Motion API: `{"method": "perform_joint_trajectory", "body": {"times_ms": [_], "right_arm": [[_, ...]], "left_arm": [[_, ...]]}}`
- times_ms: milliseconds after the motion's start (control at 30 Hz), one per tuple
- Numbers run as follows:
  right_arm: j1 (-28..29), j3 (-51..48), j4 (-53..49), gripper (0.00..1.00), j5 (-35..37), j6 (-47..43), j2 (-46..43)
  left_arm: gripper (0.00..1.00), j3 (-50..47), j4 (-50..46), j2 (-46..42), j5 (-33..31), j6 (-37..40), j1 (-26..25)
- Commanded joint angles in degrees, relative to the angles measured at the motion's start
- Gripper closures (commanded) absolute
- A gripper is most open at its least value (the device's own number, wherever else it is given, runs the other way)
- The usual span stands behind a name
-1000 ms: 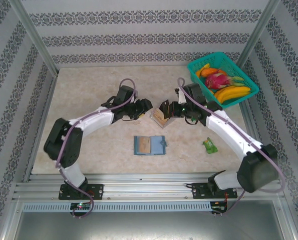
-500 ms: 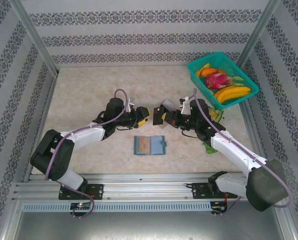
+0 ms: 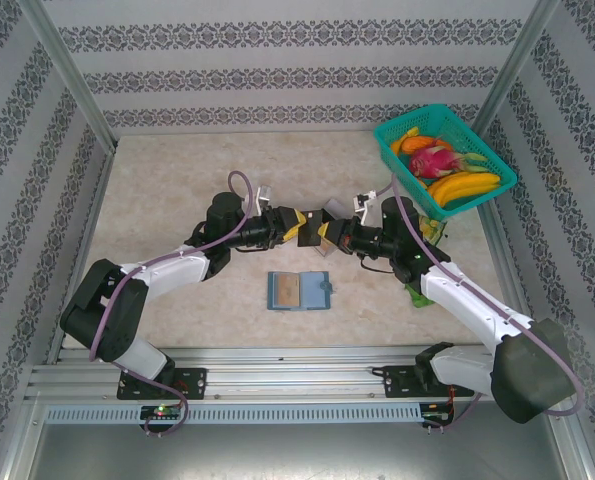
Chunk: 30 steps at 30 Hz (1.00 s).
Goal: Put the credit cards into the card holder
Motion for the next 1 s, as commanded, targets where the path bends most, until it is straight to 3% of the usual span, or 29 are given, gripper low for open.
{"method": "perform_joint_trajectory", "body": {"times_ms": [0, 233, 533, 633, 800, 867, 967], "right_arm": [[-0.9, 0.02, -0.17, 1.0, -2.22, 0.56, 0.72], [-1.88, 0.53, 0.59, 0.97, -4.04, 1.86, 2.64], [-2.01, 2.44, 1.11, 0.96, -5.54, 1.96, 5.39], [-2.05, 2.31, -0.06, 0.86, -5.35, 0.95, 5.57], [-0.09, 0.87, -12.1, 0.74, 3.86, -6.16, 3.85], [2.08, -0.02, -14.26, 0.74, 6.86, -8.12, 3.81], [6.53, -1.45, -14.18, 0.83, 10.31, -8.81, 4.8]], "left_arm": [[0.79, -0.21, 3.9, -1.54, 1.26, -0.76, -0.14], [0.93, -0.33, 1.93, -2.63, 1.02, -1.11, -0.14], [0.99, -0.84, -1.56, -3.19, -0.34, -2.71, -0.14], [1.0, -1.56, -4.39, -4.01, -1.13, -0.82, -0.14], [1.0, -4.44, -18.51, -7.83, -6.56, 8.34, -0.14], [1.0, -6.63, -20.54, -8.77, -8.21, 10.92, -0.29], [1.0, -10.61, -20.67, -9.47, -10.61, 13.24, -1.51]]}}
